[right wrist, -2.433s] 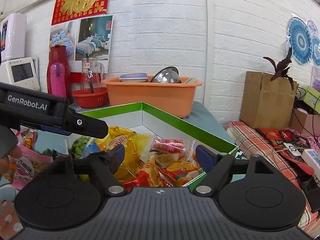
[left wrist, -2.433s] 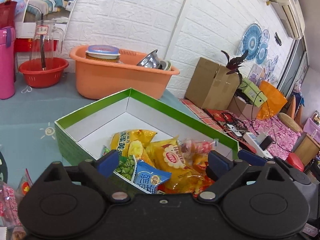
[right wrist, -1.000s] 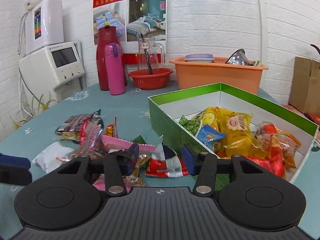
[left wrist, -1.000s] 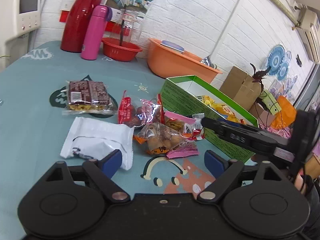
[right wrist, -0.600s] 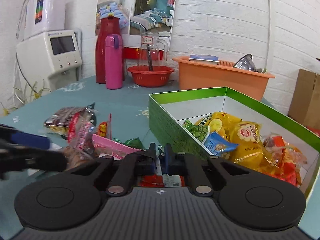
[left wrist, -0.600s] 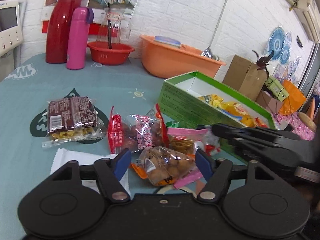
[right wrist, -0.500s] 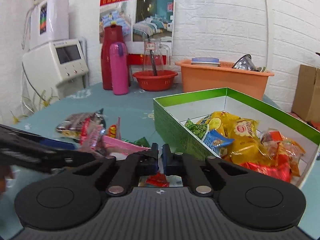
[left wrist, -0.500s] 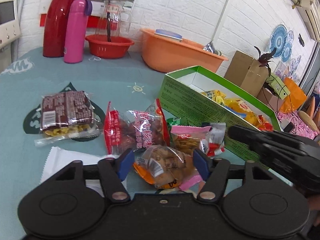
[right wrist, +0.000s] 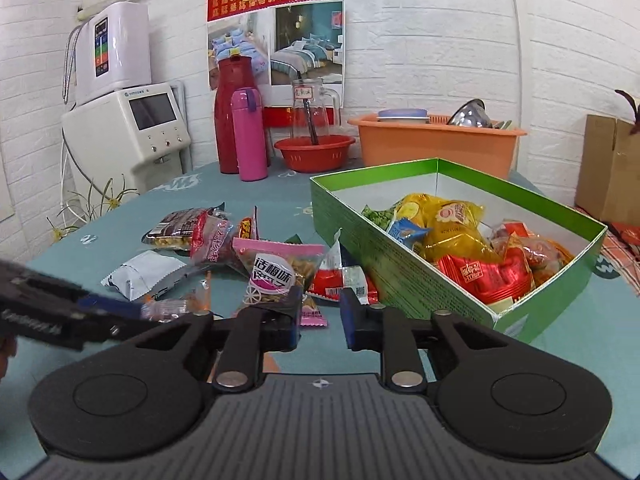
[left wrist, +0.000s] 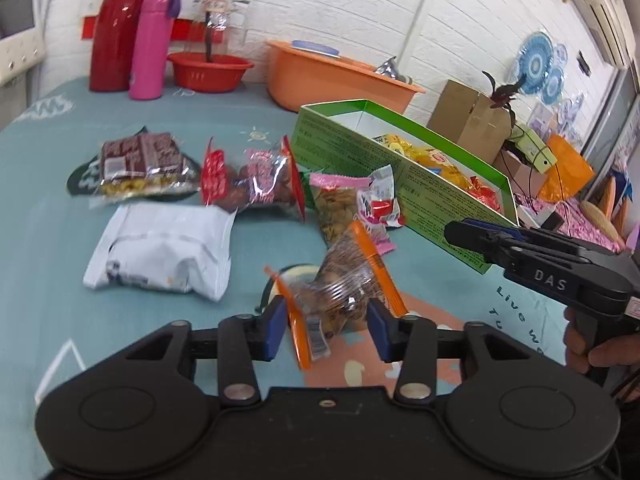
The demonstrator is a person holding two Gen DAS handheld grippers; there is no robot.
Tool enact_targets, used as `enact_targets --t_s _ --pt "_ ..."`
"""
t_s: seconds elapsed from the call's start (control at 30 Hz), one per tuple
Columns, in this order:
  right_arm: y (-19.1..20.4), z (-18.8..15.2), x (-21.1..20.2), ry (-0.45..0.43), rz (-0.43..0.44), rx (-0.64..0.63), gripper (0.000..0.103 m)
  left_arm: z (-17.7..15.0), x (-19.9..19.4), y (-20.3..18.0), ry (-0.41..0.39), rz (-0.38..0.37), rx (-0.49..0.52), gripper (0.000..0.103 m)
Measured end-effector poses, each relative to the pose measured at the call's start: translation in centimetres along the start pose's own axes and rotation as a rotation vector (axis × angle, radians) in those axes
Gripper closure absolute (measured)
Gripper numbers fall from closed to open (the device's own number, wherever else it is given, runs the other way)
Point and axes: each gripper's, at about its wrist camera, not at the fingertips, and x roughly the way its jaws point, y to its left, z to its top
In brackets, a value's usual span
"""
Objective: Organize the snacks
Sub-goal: 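Grasp the blue-and-white packet with the right tool while the left tool lifts the biscuit bag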
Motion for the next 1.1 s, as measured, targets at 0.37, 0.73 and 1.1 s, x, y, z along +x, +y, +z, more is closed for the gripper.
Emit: enact_targets --t_s 0.37,0.73,1.1 --pt "0.6 -0.4 0.5 0.006 -0.017 -0.010 0.021 1.4 2.1 -2.1 -0.030 -0.076 0.059 0.000" --pt "0.7 1.0 4.0 0.008 -0.063 -0.009 0.019 -0.4 2.2 0.4 0.025 -0.058 -0.014 0.030" --pt "2.3 1.5 10.0 0.070 -0.138 -0.179 0.063 -1.4 -0.2 3.0 -0.009 -0.060 -0.114 0.029"
